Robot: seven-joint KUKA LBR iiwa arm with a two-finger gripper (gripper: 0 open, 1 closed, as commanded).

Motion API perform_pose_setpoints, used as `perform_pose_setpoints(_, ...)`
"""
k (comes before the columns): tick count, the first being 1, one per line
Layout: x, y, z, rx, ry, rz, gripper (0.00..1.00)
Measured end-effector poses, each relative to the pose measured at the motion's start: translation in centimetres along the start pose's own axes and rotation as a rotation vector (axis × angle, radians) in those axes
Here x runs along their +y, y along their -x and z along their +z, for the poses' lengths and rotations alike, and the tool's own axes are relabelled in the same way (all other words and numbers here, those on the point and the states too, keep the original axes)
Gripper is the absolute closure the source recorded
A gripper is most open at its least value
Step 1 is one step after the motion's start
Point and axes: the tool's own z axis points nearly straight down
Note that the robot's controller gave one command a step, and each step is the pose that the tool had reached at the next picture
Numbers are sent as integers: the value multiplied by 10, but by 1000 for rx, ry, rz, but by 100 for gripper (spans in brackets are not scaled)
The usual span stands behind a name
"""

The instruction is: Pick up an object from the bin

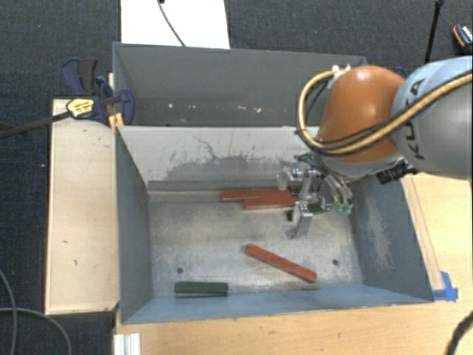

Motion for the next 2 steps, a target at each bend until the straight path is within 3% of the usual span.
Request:
perform_pose_setpoints(1,9,-6,106,0,1,54,0)
perform_pose_setpoints(2,26,-56,92,3,0,276,0)
